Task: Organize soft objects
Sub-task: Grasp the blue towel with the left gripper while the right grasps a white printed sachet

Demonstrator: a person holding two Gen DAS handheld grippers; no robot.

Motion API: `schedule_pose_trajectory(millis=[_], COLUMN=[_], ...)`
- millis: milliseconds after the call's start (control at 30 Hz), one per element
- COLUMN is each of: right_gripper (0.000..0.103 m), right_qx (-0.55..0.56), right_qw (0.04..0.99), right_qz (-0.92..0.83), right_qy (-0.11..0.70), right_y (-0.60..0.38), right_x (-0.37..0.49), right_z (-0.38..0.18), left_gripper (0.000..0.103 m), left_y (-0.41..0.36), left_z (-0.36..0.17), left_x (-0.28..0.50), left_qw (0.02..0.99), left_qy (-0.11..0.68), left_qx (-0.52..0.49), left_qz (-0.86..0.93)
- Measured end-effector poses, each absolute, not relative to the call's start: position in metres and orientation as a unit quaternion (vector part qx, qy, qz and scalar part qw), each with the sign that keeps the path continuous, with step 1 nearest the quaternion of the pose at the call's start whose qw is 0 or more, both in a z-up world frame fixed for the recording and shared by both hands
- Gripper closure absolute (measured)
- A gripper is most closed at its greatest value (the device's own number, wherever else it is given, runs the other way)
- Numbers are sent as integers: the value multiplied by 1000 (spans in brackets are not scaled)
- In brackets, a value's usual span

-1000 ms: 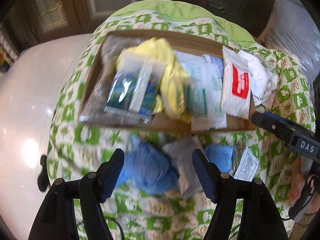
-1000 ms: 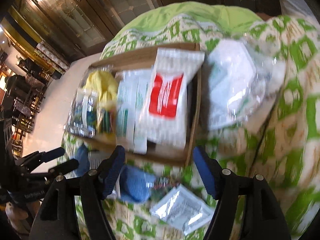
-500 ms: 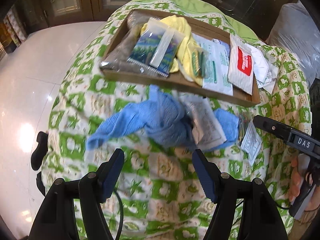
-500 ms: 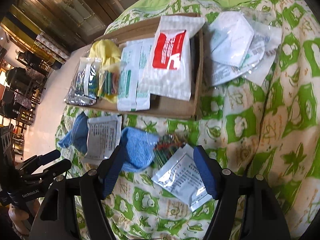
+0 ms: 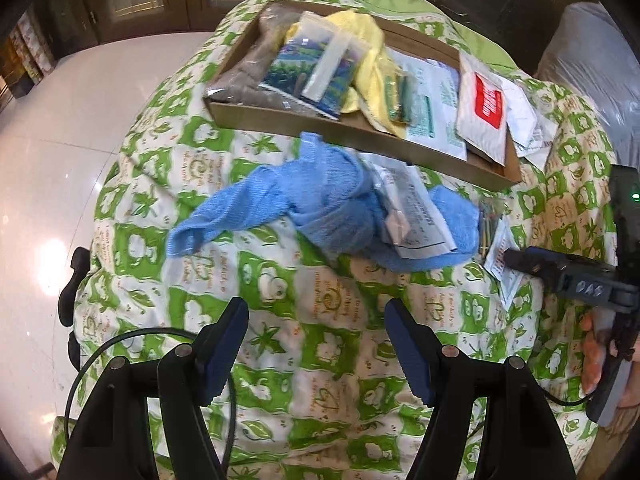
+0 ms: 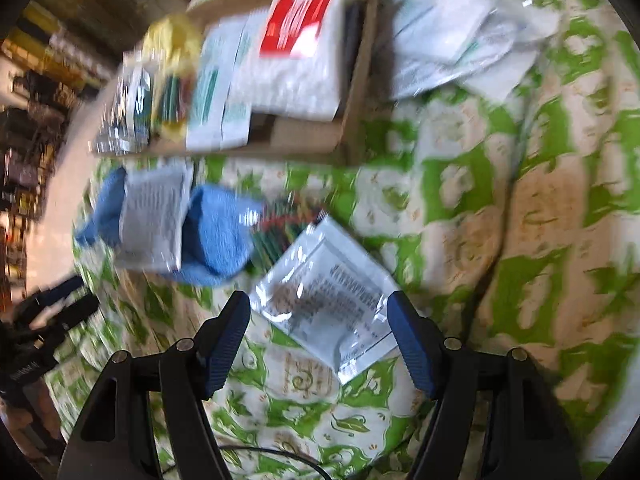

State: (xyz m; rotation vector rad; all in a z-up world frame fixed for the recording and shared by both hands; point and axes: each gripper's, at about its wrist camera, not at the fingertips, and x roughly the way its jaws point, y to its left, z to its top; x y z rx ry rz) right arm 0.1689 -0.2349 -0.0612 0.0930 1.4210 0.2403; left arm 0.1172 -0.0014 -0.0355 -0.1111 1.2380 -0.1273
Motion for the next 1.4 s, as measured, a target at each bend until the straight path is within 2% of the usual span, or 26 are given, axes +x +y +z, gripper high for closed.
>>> schedule_pose_trajectory(millis=[100, 200, 400, 600, 867, 1000, 1033, 1067, 1100, 1200, 1400], right_gripper=[33, 33, 33, 33, 33, 33, 33, 33, 33, 33, 33], right_qx=[15, 3, 39, 97, 82, 75, 74, 73, 72, 69, 62], right_qw=[736, 745, 752, 782, 776, 768, 767, 766, 766, 764, 766], right_qz=[108, 113, 97, 111, 166, 164, 163, 162, 162, 160, 167], right_qy=[668, 657, 651, 605, 602, 615, 616, 617, 618, 621, 617], right_y=[-224, -220, -235, -246, -207, -203, -201, -199, -198, -197, -186], right_x=[169, 167, 167, 172, 168, 168, 165, 164, 165, 164, 164], right_z=[-77, -71, -66, -36, -30, -37, -37, -40, -42, -42, -41], left_gripper=[29, 29, 29, 29, 29, 29, 30, 35, 44, 55, 56], left_y=[-11, -18, -27, -19, 2, -16, -18, -20, -21, -24, -10], left_z=[-36, -34, -30, -29, -56, -77, -79, -80, -79, -75, -57], left_x=[121, 125, 142, 156, 207, 229, 231, 234, 234, 235, 205], left_qw=[810, 811, 813, 818, 793, 778, 780, 784, 786, 787, 767], left_qy=[581, 580, 578, 573, 603, 624, 622, 618, 615, 616, 639], left_qx=[-44, -38, -29, -29, -93, -69, -66, -62, -56, -25, 22], left_qz=[-64, -67, -59, -34, 3, 8, 11, 13, 12, -3, -63])
